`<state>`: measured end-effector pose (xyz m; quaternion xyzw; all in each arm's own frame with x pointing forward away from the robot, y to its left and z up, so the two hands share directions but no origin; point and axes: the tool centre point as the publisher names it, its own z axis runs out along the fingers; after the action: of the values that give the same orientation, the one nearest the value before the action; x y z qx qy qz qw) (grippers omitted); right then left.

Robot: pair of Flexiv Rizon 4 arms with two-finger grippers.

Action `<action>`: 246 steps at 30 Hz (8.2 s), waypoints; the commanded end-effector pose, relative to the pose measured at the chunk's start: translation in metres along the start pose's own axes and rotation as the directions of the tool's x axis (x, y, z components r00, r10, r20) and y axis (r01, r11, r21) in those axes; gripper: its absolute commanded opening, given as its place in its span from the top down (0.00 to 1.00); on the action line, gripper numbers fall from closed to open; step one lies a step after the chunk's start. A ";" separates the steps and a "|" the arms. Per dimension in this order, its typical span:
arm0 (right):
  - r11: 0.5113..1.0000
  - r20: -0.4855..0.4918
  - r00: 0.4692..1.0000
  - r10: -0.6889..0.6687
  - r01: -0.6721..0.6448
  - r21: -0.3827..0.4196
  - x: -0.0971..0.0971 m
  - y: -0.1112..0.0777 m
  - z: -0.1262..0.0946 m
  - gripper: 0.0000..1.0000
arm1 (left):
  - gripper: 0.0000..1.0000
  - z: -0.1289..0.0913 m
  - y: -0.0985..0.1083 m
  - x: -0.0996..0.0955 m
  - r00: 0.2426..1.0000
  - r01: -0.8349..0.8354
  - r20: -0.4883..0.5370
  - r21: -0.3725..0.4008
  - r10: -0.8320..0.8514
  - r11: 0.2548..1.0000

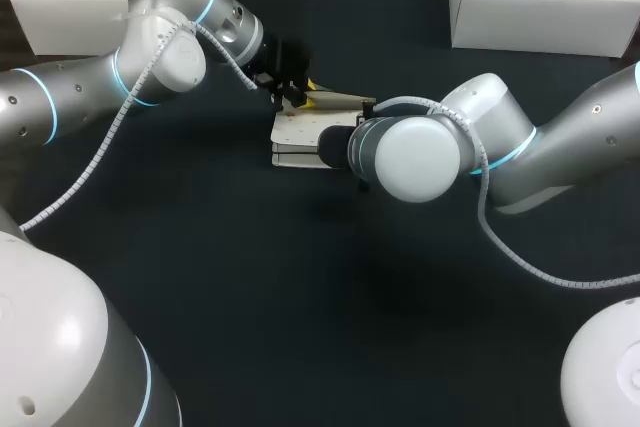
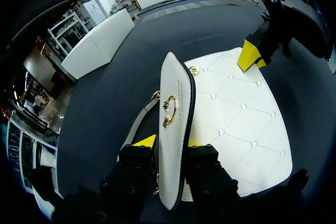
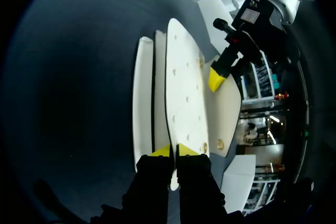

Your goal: Pick up the bag, open it, inspect its contents, close it, and place it on the opposite side

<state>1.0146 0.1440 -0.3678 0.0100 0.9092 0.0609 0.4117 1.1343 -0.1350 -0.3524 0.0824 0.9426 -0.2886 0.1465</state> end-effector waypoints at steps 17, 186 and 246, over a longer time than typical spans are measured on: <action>1.000 0.012 1.000 0.001 -0.001 -0.009 0.003 -0.002 0.001 1.00 | 1.00 0.009 0.005 -0.010 0.999 0.043 -0.031 -0.002 -0.043 0.999; 0.998 -0.450 0.891 -0.064 0.069 -0.005 -0.064 0.000 0.019 0.00 | 1.00 -0.102 -0.096 -0.023 0.992 0.089 -0.104 0.145 -0.074 0.985; 0.999 -0.243 0.970 -0.032 0.040 0.029 -0.101 0.005 -0.018 0.69 | 1.00 -0.093 -0.094 -0.020 0.993 0.084 -0.095 0.115 -0.073 0.990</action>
<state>1.0839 0.1440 -0.2914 -0.0128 0.9637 0.0396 0.2639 1.1071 -0.1575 -0.2198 0.0675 0.9316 -0.3465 0.0871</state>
